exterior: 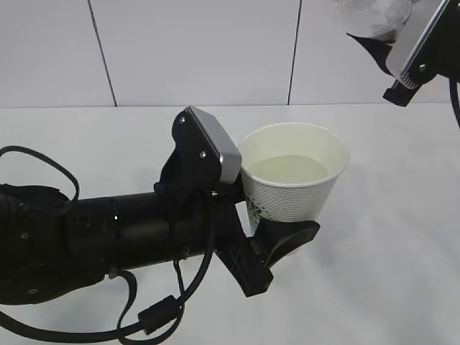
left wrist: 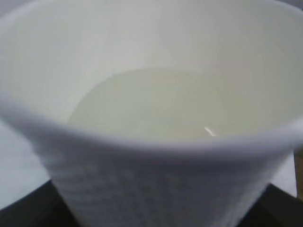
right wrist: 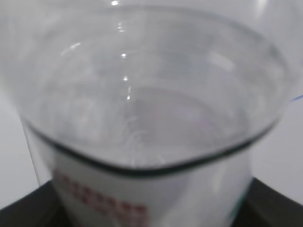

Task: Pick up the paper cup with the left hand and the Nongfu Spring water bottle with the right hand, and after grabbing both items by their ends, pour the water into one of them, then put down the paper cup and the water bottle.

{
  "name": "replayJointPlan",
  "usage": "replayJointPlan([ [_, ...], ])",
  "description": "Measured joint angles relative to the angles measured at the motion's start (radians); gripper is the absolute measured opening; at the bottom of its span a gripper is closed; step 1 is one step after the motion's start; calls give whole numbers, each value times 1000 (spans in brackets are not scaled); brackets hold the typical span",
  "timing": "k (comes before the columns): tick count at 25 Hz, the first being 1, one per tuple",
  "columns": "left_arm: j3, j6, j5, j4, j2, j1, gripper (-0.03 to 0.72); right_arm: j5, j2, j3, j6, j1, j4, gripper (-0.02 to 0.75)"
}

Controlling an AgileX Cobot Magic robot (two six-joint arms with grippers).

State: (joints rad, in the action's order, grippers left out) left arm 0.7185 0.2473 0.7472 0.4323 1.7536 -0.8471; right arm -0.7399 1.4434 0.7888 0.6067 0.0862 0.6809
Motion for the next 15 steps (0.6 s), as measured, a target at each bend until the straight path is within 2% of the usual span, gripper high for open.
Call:
replayJointPlan([
  [15, 0, 0, 0, 0, 0, 0, 548, 0, 0, 0, -227, 0, -4, 484],
])
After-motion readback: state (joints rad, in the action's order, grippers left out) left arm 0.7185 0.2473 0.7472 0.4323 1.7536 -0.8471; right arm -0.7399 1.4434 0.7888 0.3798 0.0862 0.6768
